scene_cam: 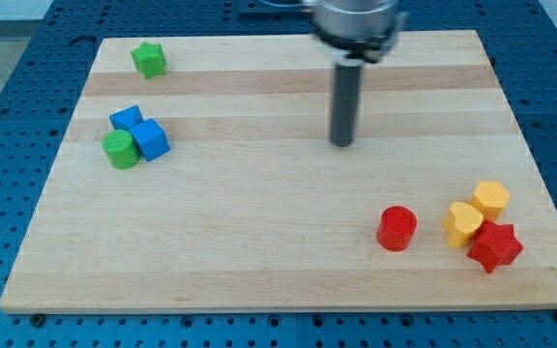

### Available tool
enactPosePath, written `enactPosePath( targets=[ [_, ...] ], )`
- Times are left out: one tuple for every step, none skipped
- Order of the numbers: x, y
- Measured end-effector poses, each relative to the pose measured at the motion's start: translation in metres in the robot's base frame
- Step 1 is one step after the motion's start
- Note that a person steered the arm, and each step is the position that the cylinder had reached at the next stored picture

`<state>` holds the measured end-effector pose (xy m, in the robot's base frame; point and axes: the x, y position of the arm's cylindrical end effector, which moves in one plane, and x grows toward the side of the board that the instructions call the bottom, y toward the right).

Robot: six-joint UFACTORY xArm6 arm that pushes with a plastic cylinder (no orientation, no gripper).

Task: Move the red circle to the green star

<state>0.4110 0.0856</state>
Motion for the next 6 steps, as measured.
enactPosePath(
  targets=[
    [0.025, 0.025],
    [0.068, 0.05],
    [0.103, 0.061],
    [0.126, 0.06],
    [0.144, 0.063],
    [0.155, 0.035]
  ],
)
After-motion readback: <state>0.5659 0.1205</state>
